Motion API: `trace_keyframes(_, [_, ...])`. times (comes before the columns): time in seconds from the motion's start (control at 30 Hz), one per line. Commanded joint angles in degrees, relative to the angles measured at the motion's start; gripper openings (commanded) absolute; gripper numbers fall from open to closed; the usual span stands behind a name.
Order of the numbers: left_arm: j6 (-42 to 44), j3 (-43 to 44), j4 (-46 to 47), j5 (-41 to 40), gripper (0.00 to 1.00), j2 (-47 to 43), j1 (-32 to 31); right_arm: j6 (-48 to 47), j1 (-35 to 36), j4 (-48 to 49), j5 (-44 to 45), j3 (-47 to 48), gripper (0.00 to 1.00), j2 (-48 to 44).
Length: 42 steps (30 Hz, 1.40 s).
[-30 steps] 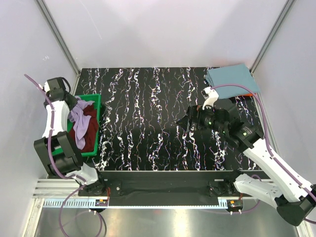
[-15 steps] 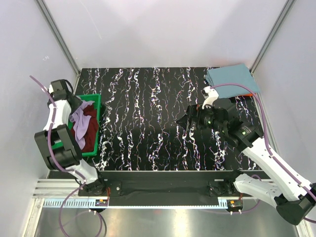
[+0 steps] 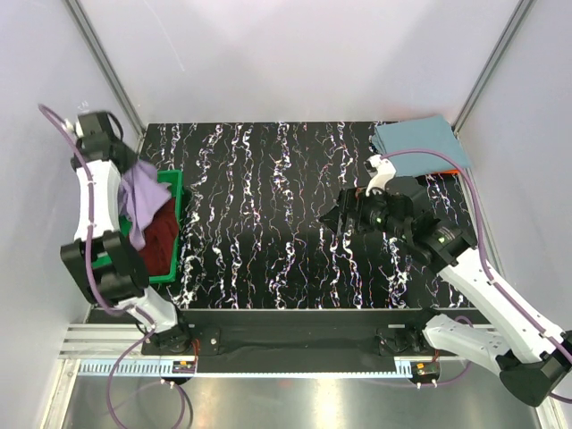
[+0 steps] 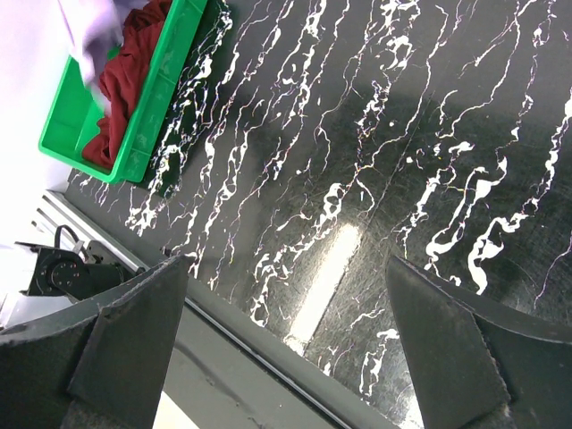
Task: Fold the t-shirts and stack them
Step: Grab the tshirt from the pile, then move the tshirt to the center of the board
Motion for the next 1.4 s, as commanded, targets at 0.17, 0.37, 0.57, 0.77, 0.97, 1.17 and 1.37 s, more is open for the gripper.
trace_keyframes(0.17, [0.1,18.2,-0.3,2.3,0.0,-15.3,-10.6,0.8,0.3,0.0,2.6,4.0,1.0,2.0])
trace_keyframes(0.37, [-5.2,24.5,6.0,21.6,0.0,-16.9,-23.3,3.9,0.3,-1.9,4.5,5.5,1.0,2.2])
trace_keyframes(0.57, [-7.1,9.6,14.7,31.8,0.0,-18.8,-45.8,4.6,0.3,-4.3,8.8,8.1,1.0,0.2])
trace_keyframes(0.77, [-16.4,-26.8,32.0,27.2,0.2,-27.5,-56.2,5.9,0.3,-8.0,15.3,10.1,1.0,0.0])
trace_keyframes(0.97, [-13.4,-31.5,19.5,17.9,0.61,-29.4,-53.7,5.1,0.2,-5.5,14.5,10.9,1.0,6.4])
trace_keyframes(1.17, [-6.5,-21.8,2.4,7.7,0.65,-23.8,-36.4,-0.3,-5.9,4.9,5.2,15.3,0.88,23.4])
trace_keyframes(1.37, [-3.7,-20.8,1.7,4.4,0.67,-16.1,-28.5,-1.9,-8.9,8.4,-5.5,28.1,0.68,46.2])
